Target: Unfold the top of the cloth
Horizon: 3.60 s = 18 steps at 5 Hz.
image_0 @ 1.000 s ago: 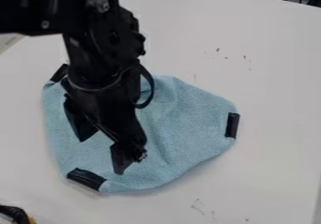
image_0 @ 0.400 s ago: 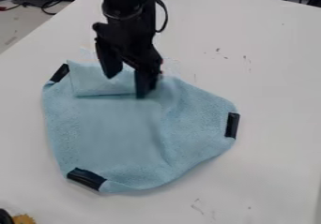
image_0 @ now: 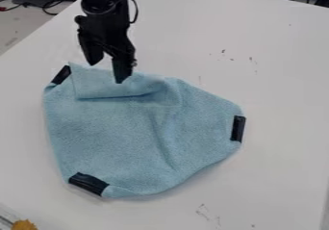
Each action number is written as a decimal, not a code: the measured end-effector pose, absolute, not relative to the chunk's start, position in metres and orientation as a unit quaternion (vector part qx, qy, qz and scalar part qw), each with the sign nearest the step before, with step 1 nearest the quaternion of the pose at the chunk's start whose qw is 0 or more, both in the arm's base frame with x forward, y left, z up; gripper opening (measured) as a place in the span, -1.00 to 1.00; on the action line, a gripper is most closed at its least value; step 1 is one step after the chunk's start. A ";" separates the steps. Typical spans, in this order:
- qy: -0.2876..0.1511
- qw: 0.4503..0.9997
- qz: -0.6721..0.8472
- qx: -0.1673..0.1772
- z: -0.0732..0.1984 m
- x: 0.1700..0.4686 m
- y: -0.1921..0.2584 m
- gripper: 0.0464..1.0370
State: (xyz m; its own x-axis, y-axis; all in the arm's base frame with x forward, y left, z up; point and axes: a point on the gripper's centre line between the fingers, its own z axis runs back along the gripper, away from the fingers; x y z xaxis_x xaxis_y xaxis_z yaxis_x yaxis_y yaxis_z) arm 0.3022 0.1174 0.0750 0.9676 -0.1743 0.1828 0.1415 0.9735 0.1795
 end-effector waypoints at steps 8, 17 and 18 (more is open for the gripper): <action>-0.077 0.987 -0.076 0.117 0.036 0.337 0.171 0.93; -0.129 0.967 -0.157 0.152 0.084 0.372 0.151 -0.99; -0.126 0.965 -0.185 0.138 0.075 0.394 0.147 -0.99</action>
